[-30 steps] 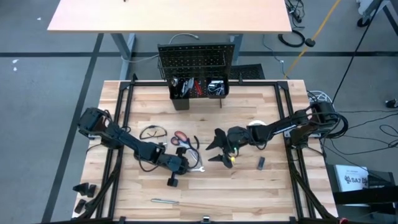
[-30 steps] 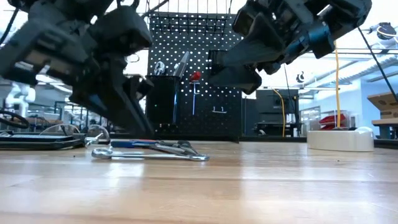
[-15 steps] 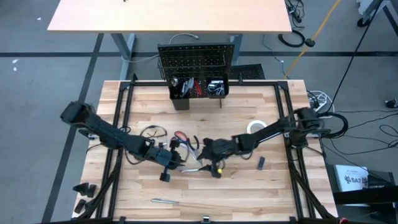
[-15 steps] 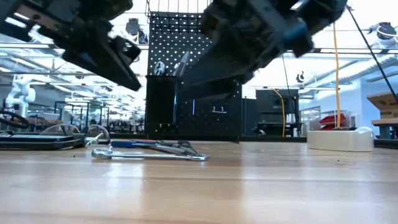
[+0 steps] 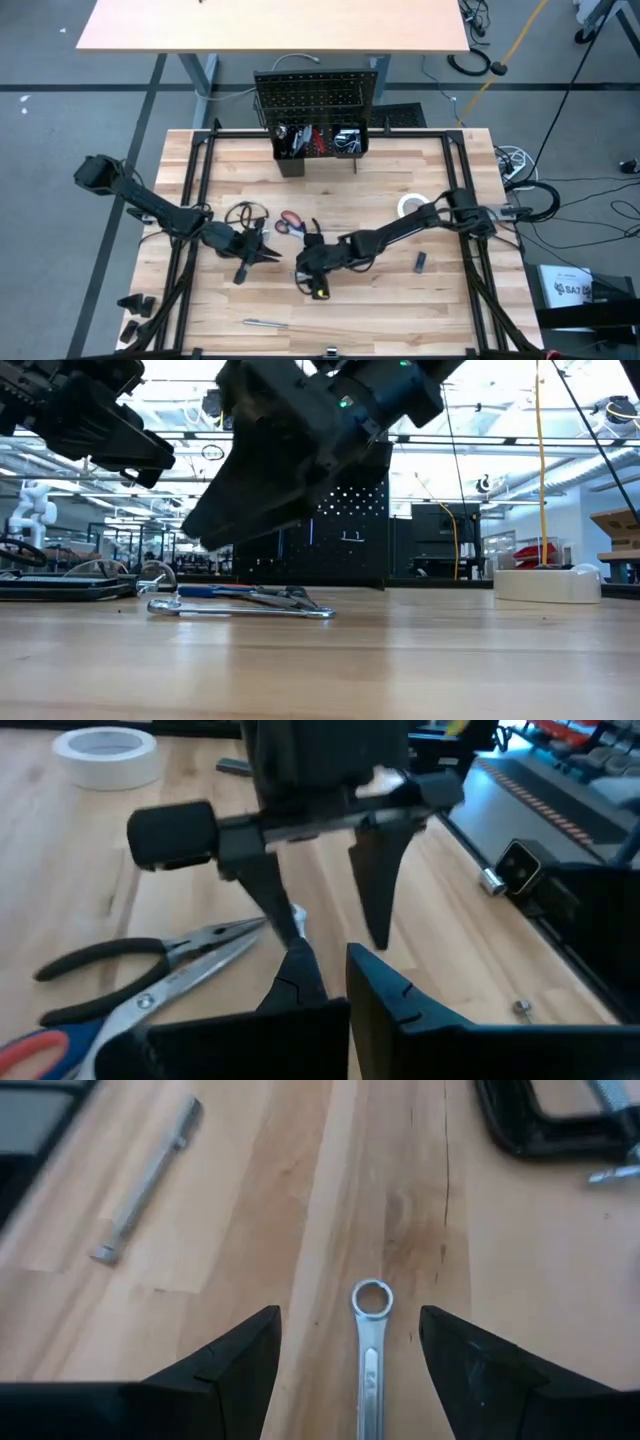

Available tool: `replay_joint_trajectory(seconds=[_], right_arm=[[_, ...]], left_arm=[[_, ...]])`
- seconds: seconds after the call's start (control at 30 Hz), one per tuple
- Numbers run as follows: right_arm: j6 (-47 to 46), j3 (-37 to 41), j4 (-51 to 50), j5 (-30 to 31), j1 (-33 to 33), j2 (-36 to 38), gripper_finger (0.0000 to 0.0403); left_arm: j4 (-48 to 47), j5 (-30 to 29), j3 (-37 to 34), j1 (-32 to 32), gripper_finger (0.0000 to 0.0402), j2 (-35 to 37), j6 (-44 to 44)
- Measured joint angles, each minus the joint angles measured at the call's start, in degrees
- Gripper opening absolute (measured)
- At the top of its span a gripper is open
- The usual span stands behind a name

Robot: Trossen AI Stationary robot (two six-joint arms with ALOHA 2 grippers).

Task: Hang tools onto peg board
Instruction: Put the wrench on the left black bin on the peg board

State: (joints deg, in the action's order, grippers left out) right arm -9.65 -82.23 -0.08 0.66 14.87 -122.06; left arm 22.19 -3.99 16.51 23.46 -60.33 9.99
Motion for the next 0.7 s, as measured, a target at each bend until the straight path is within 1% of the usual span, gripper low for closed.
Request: replay_joint_trajectory(seconds=[0.1, 0.23, 0.37, 0.6, 0.7], right_arm=[[-0.1, -2.8, -3.3, 1.2, 0.5, -2.0, 0.0231], [-2.1, -4.0, -5.4, 1.5, 1.1, -2.7, 0.0231], [-2.9, -4.1, -5.6, 4.1, 2.0, -2.7, 0.0231], [-3.4, -4.1, -5.2, 4.4, 2.7, -4.1, 0.0231], [-3.4, -4.1, -5.0, 7.7, 2.8, -5.5, 0.0231]], left_arm=[[-0.2, 0.4, -0.2, 0.1, 0.0, 0.2, 0.2], [-0.1, 0.9, -0.2, 0.3, 0.0, 0.2, 0.2], [-0.4, 0.8, -0.2, 0.3, 0.0, 0.1, 0.2], [-0.5, 0.8, -0.2, 0.3, 0.0, 0.1, 0.2], [-0.9, 0.8, -0.2, 0.3, 0.0, 0.1, 0.2]])
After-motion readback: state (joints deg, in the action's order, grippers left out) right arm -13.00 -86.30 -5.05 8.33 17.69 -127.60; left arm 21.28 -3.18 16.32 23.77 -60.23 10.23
